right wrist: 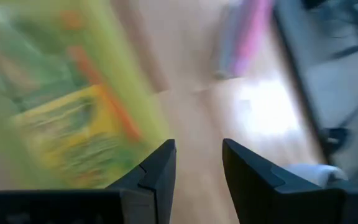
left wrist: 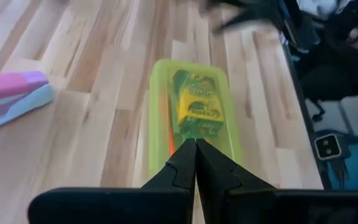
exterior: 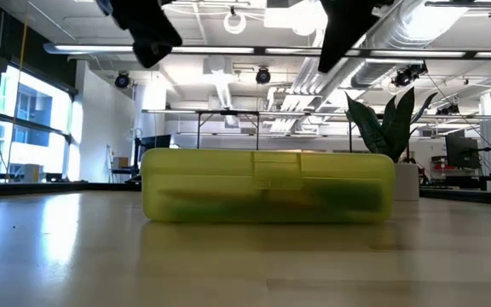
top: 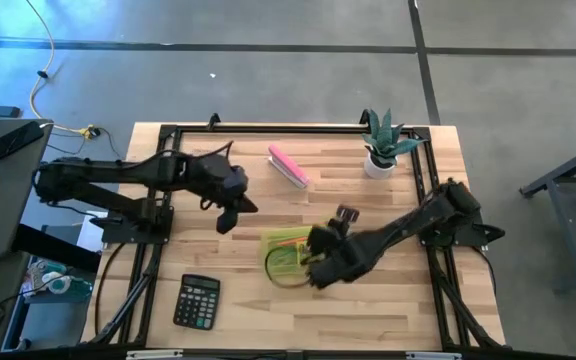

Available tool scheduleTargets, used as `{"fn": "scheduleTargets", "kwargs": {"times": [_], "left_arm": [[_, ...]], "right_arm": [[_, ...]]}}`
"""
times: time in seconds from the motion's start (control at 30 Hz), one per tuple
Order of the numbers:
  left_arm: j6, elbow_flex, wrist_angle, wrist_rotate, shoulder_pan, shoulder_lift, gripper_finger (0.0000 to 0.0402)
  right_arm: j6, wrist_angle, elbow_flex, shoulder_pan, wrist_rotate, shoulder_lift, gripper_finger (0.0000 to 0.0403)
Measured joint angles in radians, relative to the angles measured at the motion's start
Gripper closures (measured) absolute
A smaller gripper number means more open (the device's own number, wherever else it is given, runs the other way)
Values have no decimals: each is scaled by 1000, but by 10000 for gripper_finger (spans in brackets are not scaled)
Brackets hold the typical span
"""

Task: Pack school essentials
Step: Return to Home Position

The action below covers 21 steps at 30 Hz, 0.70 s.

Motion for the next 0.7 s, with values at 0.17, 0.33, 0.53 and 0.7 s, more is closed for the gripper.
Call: {"fn": "scheduleTargets", "kwargs": {"times": [0.17,0.33,0.53,0.7], "left_arm": [[-42,-168,134,-2,-8,-84,401],[-73,-303,247,-32,1,-140,401],[-124,-441,374,-38,-5,-214,401],[-155,-547,453,-36,-24,-306,401]], "right_arm": [[8,-109,1,-29,81,-108,279],[-29,-146,1,-46,118,-221,279],[-104,-153,1,-87,151,-335,282],[-104,-181,1,-127,133,-420,303]]}}
